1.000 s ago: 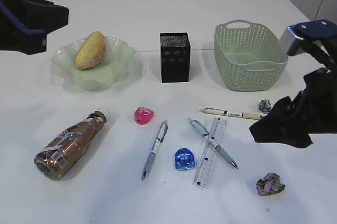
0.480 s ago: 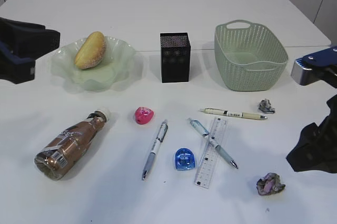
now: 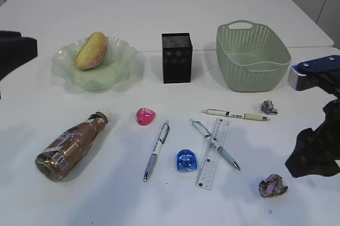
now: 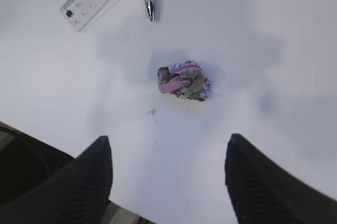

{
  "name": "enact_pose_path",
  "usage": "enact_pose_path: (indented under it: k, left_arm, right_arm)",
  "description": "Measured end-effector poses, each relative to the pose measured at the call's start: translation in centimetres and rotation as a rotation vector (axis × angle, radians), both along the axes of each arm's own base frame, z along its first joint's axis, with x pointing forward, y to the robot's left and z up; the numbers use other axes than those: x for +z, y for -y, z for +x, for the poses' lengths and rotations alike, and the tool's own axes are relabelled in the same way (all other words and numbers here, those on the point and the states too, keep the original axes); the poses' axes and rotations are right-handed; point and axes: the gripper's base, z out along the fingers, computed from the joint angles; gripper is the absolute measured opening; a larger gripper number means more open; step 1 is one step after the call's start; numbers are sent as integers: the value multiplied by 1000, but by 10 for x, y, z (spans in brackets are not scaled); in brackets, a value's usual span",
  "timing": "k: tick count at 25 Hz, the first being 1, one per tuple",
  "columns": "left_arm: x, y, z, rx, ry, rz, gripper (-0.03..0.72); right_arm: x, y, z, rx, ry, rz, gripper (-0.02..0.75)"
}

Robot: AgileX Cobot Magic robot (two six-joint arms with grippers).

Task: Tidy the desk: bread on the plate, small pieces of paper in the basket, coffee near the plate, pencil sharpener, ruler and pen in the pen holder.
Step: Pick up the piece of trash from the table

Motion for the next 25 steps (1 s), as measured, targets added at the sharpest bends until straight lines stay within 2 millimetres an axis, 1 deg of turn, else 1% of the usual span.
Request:
enact_pose_path:
  k: [4, 5, 6, 14, 17, 19, 20, 21, 25]
  left_arm:
    - [-12, 0, -3, -7, -32, 13, 190]
    - [-14, -1, -3, -7, -38, 16, 190]
    - [-15, -1, -3, -7, -40, 17, 190]
    - [-16, -1, -4, -8, -43, 16, 190]
    - [-16, -1, -4, -8, -43, 16, 191]
    - [-16, -1, -4, -8, -43, 16, 191]
    - [-16, -1, -4, -8, -43, 15, 191]
    - [-16, -1, -4, -8, -43, 15, 191]
    - [-16, -1, -4, -8, -43, 15, 191]
  right_arm:
    - [-19, -2, 11, -11, -57, -12, 522]
    - [-20, -2, 11, -14, -64, -13, 522]
    - [-27, -3, 15, -27, -88, -15, 522]
    - [-51, -6, 28, -51, -137, -26, 522]
    - [-56, -7, 30, -57, -142, -23, 522]
    - [-65, -14, 34, -43, -134, -26, 522]
    - [-65, -14, 34, -43, -134, -26, 522]
    - [-70, -20, 36, -33, -131, -28, 520]
    - [-82, -22, 40, -64, -156, -36, 518]
